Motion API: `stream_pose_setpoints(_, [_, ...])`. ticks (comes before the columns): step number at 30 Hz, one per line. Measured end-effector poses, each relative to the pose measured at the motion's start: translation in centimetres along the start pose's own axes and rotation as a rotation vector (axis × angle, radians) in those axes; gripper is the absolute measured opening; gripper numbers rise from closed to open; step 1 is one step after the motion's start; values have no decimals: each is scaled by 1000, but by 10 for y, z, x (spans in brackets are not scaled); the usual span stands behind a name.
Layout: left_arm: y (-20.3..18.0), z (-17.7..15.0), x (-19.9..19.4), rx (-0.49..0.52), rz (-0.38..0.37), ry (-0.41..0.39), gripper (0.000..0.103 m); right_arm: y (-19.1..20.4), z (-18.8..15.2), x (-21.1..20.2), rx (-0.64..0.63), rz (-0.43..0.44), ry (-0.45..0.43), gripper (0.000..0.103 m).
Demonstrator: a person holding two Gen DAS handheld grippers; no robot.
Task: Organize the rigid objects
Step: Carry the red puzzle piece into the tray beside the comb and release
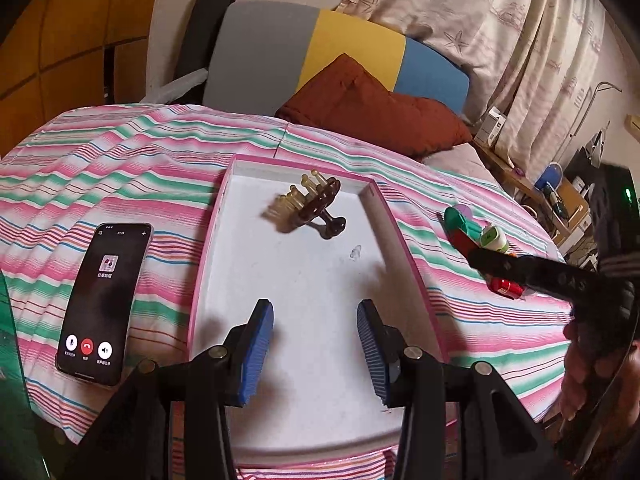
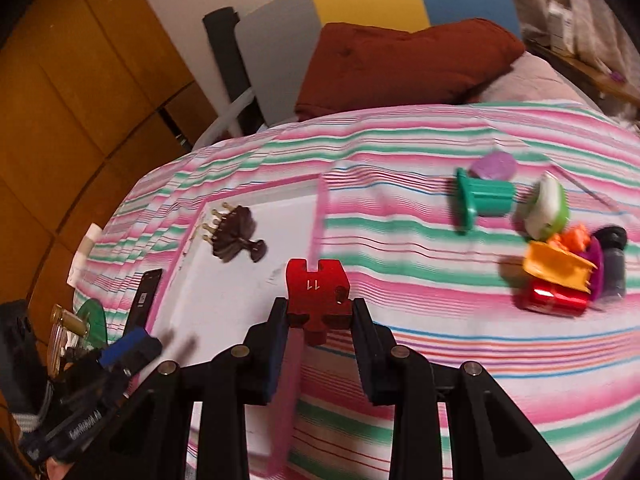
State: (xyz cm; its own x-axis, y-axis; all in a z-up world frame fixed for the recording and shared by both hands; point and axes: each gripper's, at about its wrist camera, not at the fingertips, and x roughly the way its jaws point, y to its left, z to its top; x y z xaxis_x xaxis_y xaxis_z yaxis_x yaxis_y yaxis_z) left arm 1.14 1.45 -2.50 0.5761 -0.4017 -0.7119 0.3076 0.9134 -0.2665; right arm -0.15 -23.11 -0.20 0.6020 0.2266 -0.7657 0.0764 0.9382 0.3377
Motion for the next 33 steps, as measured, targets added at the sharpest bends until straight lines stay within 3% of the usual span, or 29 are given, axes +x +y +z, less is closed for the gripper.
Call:
stream_pose_setpoints(15, [15, -3, -7, -6, 14, -8, 44, 48, 43, 79, -121, -62, 54, 32])
stream_pose_setpoints(23, [31, -1, -5, -65, 22, -3, 44, 49, 62, 114, -126, -112, 79, 32])
stream_pose_setpoints(31, [28, -2, -4, -52, 16, 7, 44, 45, 75, 136, -132, -149, 77, 32])
stream_pose_setpoints(33, [28, -2, -3, -50, 25, 7, 44, 42, 76, 138, -124, -117, 79, 41])
